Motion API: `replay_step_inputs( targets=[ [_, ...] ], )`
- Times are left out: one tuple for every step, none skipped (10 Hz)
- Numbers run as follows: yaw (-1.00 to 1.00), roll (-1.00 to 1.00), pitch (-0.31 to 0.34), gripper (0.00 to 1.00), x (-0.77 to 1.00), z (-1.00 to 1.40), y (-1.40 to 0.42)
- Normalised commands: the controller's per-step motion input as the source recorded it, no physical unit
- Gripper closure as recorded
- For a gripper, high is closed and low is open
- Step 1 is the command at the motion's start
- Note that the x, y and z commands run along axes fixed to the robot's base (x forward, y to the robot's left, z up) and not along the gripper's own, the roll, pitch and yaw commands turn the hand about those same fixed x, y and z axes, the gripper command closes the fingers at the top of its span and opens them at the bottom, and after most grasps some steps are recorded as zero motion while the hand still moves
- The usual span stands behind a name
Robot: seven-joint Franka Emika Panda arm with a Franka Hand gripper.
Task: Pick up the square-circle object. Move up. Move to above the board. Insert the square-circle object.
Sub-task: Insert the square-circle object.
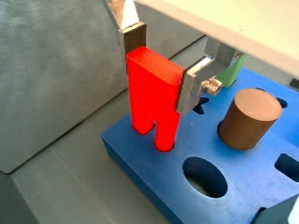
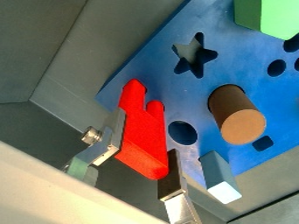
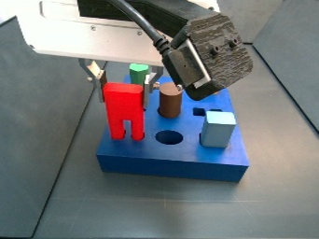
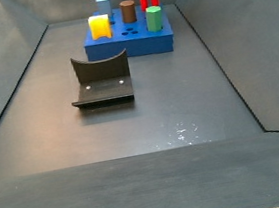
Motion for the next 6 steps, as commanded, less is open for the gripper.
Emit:
replay_step_inputs(
  targets=[
    [0.00, 0.26, 0.000, 1.00, 0.30, -0.53, -0.13],
    [0.00, 0.28, -0.043, 1.00, 0.45, -0.66, -0.40],
    [0.07, 0.09, -0.053, 1.00, 0.64, -0.77, -0.03],
    [0.29, -0.10, 0.000, 1.00, 0.71, -0.42, 0.31],
    [0.33, 0.00, 0.000, 1.00, 0.38, -0.33, 0.16],
    [0.26, 0.28, -0.061, 1.00, 0.00, -0.55, 0.00]
  ],
)
